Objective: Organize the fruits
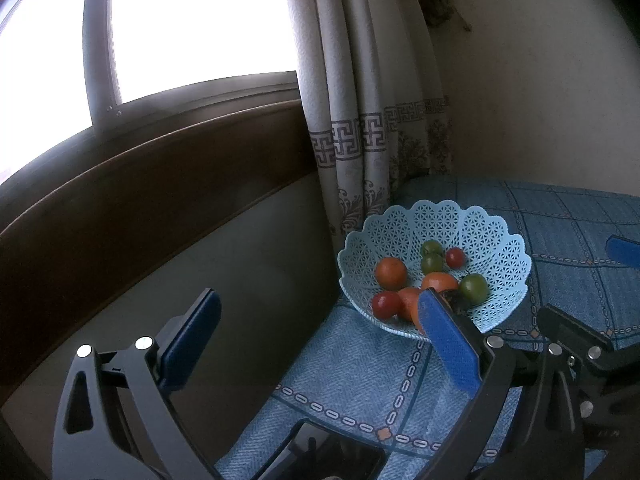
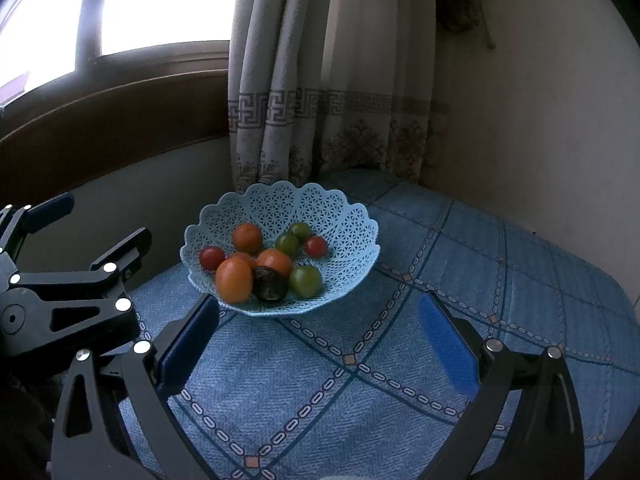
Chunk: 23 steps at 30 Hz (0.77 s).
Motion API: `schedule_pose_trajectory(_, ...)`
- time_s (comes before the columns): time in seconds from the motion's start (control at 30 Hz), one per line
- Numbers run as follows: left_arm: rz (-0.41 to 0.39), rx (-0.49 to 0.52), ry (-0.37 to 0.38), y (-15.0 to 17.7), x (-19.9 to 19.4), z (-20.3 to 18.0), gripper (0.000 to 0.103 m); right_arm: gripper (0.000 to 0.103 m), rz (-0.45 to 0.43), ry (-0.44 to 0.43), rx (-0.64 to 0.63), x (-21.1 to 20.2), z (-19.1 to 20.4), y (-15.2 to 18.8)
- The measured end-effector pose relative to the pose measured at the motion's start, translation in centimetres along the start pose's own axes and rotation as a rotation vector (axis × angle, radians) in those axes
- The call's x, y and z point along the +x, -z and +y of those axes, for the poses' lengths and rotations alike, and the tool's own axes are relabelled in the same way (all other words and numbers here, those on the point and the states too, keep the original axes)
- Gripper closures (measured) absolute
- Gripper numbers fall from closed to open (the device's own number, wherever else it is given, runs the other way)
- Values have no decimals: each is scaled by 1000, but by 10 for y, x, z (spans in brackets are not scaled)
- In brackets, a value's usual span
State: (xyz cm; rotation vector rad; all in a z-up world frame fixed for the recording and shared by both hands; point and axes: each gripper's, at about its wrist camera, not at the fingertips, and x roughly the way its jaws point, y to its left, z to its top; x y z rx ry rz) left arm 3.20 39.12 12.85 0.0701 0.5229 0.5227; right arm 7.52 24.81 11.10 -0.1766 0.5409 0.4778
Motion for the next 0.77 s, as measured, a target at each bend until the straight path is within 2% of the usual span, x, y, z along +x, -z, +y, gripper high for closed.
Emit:
schedule_pose_trajectory(0.43, 1, 1, 1, 1, 0, -1, 3, 5, -15, 9, -17, 0, 2, 1)
schedule_pose_trajectory(0.77, 6, 14, 16, 2, 0, -5, 3, 5, 12, 7, 1, 5, -3, 0)
